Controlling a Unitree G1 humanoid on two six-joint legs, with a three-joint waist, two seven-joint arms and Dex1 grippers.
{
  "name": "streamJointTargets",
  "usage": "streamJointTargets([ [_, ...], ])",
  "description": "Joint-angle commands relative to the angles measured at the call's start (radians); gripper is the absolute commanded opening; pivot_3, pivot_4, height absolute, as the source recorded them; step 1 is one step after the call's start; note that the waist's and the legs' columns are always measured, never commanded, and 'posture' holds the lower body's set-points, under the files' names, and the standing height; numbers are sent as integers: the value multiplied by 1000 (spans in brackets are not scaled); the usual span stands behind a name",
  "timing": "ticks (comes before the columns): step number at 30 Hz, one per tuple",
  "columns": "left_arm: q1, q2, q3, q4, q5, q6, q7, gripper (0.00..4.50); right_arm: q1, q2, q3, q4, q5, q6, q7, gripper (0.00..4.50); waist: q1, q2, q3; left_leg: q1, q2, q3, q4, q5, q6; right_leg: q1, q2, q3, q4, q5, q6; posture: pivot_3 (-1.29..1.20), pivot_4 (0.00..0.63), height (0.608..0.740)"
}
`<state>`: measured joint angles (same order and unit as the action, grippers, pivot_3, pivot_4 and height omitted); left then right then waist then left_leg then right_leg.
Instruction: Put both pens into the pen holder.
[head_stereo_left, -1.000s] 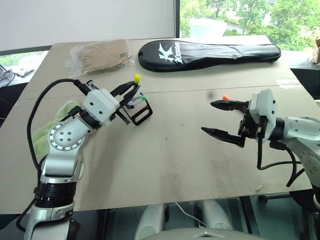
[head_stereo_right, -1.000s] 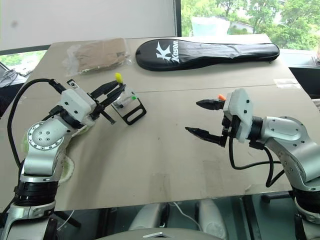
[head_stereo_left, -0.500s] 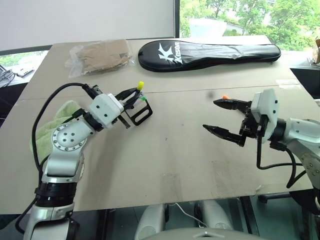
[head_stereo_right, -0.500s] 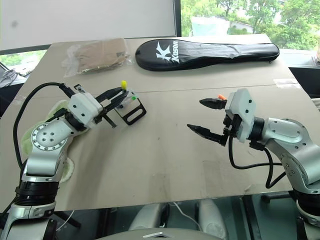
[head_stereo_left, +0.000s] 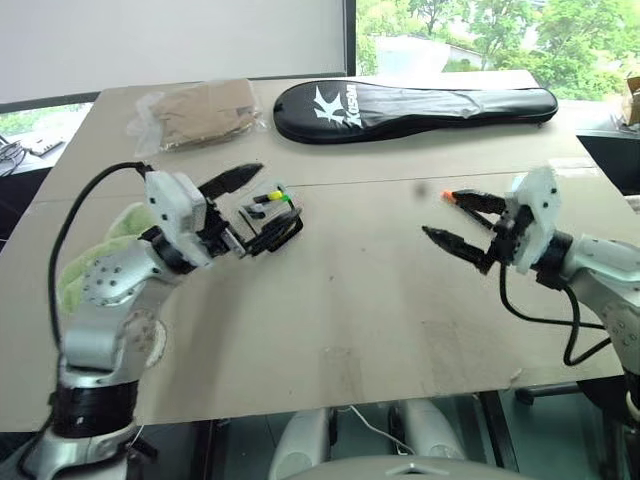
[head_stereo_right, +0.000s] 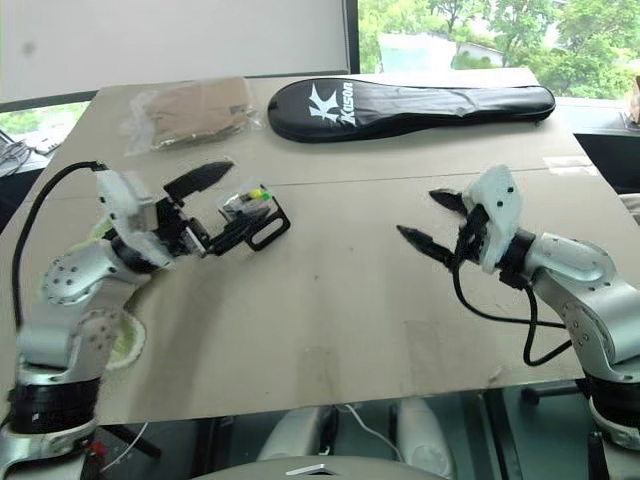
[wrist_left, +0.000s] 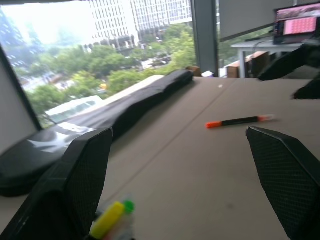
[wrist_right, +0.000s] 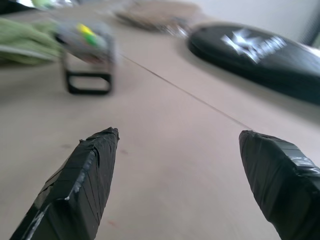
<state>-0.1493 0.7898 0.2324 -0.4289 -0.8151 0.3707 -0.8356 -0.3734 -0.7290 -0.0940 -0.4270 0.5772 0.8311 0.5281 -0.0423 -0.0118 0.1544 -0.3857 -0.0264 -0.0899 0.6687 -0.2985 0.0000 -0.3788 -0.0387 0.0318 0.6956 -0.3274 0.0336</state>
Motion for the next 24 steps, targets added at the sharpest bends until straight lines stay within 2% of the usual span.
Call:
streamJointTargets([
  [1, 24, 79, 19, -123, -195, 168, -65, 4475, -85, 11, 27, 145, -60, 106, -72, 4107, 0, 0, 0, 0, 0, 0, 0, 0, 0, 0, 0, 0, 0, 0, 0, 0, 150, 740],
  [4, 11, 96, 9, -154, -231, 215, -57, 4475, -166, 55, 38, 299, -86, 158, -100, 4107, 2, 0, 0, 0, 0, 0, 0, 0, 0, 0, 1, 0, 0, 0, 0, 0, 150, 740],
  [8, 3, 93, -3, -180, -205, 229, -51, 4475, -251, 93, 59, 501, -123, 130, -62, 4107, 0, 1, 0, 0, 0, 1, 0, 0, 0, 0, 2, 1, 0, 0, 0, 0, 150, 740],
  [14, 26, 79, 6, -203, -180, 233, -40, 4475, -377, 95, 183, 758, -259, -13, 52, 4107, -4, 1, 1, 0, 1, 3, 0, 0, 0, -1, 2, 2, 0, 0, 0, 0, 150, 740],
  [19, 41, 66, 15, -216, -181, 234, -33, 4475, -509, 116, 239, 1024, -359, -126, 138, 4107, -3, 1, 1, 1, 1, 4, 0, 0, 0, -1, 2, 4, 1, 0, 0, 0, 150, 740],
  [21, 49, 60, 10, -220, -161, 227, -26, 4500, -572, 125, 268, 1169, -407, -180, 184, 3536, -5, 1, 1, 1, 1, 4, 0, 0, 0, -1, 2, 4, 0, 0, 0, 0, 150, 740],
  [24, 53, 44, 8, -231, -149, 227, 8, 4500, -628, 131, 287, 1297, -442, -188, 270, 2367, -5, 1, 0, 3, 1, 6, 0, 0, 0, 0, 2, 5, 1, 0, 0, 0, 150, 740],
])
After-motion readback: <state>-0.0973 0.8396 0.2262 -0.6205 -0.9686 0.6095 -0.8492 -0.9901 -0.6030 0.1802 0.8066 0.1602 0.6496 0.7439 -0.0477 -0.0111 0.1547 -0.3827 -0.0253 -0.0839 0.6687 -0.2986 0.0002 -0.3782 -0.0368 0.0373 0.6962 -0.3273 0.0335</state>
